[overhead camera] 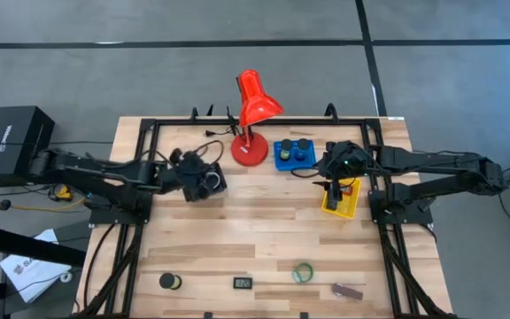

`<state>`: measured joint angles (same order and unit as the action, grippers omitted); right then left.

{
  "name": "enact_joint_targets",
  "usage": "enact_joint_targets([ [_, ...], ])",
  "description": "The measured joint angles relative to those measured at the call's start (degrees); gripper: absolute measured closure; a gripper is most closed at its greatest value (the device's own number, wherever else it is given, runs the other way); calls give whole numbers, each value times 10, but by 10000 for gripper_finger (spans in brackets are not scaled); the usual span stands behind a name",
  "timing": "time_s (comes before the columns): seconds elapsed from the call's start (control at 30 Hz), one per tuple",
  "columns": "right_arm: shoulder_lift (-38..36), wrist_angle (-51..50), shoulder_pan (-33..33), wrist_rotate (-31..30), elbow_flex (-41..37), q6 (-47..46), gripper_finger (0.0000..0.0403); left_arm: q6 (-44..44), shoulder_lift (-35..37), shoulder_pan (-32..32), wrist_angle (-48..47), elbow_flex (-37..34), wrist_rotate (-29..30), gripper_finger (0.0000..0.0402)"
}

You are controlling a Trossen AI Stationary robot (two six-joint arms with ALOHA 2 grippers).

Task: Pick & Place Office items
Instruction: Put the black wristwatch into the black basket, then put the black digital clock into the yellow basket

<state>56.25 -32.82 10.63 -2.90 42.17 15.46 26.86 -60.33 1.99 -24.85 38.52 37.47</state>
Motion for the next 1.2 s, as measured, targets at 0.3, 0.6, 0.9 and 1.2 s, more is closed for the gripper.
enact_joint_targets([
  [0.3,0,3,0,0,0,0,154,125,32,-5,57,-169,-3,332],
  [0.6,0,4,0,0,0,2,154,126,27,-5,123,-209,-2,271],
  [0.9,0,23,0,-1,0,2,154,116,27,-5,195,-209,-2,234],
  [1.2,0,23,0,-1,0,1,154,18,27,-5,412,-209,-34,250],
])
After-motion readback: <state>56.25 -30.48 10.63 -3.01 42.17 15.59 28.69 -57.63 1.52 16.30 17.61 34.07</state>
